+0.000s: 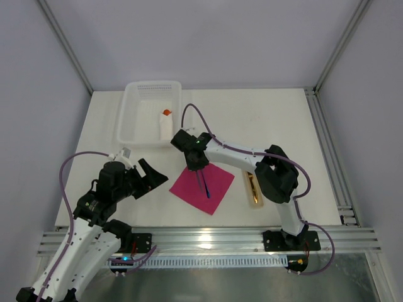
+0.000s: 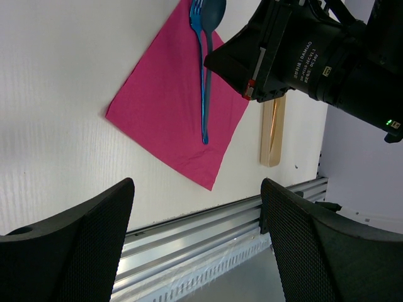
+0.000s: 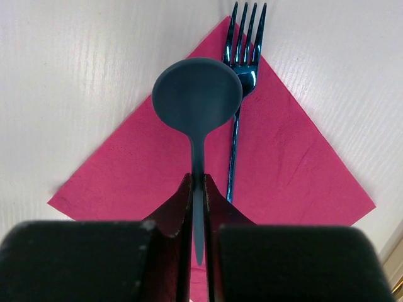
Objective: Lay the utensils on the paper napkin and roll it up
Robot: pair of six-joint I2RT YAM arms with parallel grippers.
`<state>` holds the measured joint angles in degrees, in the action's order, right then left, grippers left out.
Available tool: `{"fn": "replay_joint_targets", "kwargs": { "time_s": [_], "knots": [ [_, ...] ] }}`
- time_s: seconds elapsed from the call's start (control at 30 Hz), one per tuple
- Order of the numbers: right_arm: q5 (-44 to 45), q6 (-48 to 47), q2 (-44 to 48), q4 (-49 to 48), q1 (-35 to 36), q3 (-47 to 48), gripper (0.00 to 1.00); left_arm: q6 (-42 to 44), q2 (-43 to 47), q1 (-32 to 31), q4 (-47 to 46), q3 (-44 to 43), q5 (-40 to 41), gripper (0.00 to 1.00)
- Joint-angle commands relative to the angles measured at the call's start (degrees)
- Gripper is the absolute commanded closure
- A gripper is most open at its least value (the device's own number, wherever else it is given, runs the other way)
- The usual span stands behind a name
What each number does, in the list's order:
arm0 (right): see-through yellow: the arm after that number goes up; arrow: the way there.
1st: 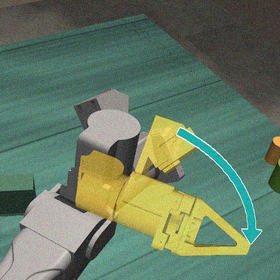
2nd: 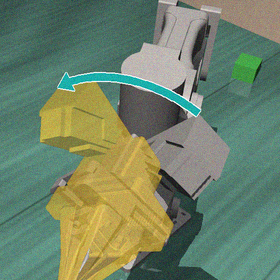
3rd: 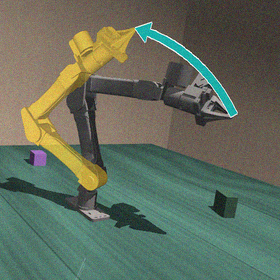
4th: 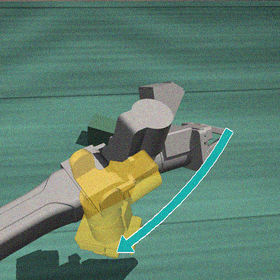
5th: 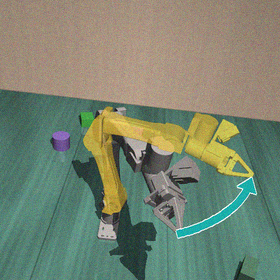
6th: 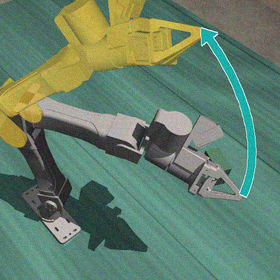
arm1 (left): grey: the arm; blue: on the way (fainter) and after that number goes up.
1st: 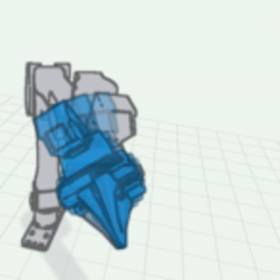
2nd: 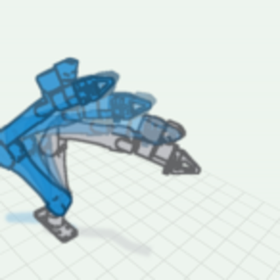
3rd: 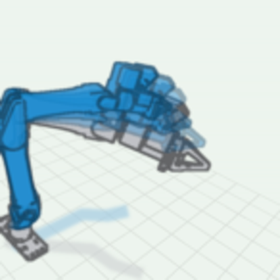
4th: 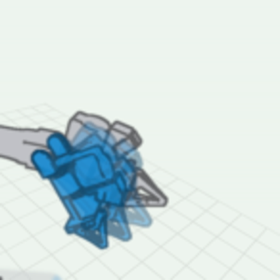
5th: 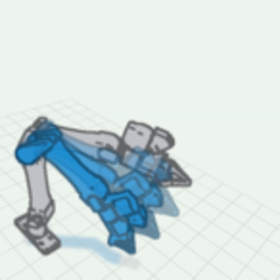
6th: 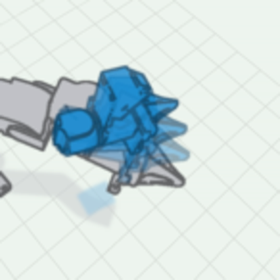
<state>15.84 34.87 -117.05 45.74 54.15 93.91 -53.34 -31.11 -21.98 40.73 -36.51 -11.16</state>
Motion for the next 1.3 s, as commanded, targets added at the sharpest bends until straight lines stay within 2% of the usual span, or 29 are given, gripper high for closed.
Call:
{"fn": "replay_joint_targets", "kwargs": {
  "time_s": [0.0,1.27],
  "knots": [
    [1.65,0.81,-0.63,0.58,0.08,0.05,0.96,0.87,-0.35,0.27,-0.56,-0.58,-0.62,0.17],
    [2.01,-0.60,-2.92,-1.79,-0.98,-3.64,0.96,1.31,-0.35,0.27,-0.12,-0.58,-0.97,0.17]
  ]
}}
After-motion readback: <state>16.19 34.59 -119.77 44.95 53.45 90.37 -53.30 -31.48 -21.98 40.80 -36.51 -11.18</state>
